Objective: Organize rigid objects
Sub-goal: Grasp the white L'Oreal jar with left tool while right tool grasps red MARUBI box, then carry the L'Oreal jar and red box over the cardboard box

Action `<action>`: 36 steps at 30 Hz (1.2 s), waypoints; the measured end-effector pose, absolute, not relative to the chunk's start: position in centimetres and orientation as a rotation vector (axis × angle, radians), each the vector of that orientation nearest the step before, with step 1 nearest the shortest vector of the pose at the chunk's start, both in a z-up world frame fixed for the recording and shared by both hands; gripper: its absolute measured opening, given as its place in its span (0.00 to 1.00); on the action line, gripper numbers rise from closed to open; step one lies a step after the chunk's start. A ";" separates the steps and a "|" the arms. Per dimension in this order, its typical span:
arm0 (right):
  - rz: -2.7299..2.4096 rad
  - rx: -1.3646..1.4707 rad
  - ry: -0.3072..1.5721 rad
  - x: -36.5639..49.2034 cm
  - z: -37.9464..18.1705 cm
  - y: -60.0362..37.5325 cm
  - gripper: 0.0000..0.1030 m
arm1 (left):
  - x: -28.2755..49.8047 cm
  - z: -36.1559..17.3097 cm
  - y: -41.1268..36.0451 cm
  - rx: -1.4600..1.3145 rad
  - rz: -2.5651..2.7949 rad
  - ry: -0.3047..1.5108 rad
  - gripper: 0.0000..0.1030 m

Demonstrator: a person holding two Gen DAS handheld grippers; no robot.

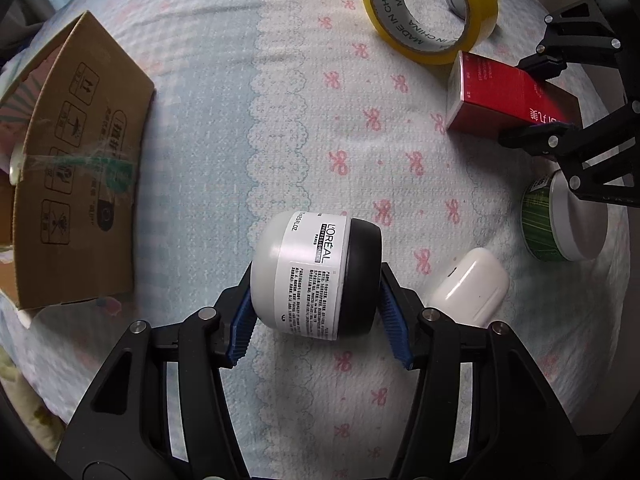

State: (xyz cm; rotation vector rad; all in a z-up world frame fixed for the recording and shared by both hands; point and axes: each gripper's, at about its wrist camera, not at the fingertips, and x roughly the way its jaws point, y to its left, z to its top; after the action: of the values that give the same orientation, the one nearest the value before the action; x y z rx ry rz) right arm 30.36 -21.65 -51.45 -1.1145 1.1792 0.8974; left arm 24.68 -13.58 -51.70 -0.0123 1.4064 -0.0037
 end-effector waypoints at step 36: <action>0.365 -0.253 1.066 21.7 -22.2 -16.4 0.37 | 19.8 -20.5 4.0 -0.258 -0.035 1.046 0.50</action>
State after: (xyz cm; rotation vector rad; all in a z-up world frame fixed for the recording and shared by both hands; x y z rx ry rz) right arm 21.73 -16.36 -22.20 -0.2534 1.0657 0.3647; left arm 19.84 4.01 -20.45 -0.2576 1.0464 -0.0350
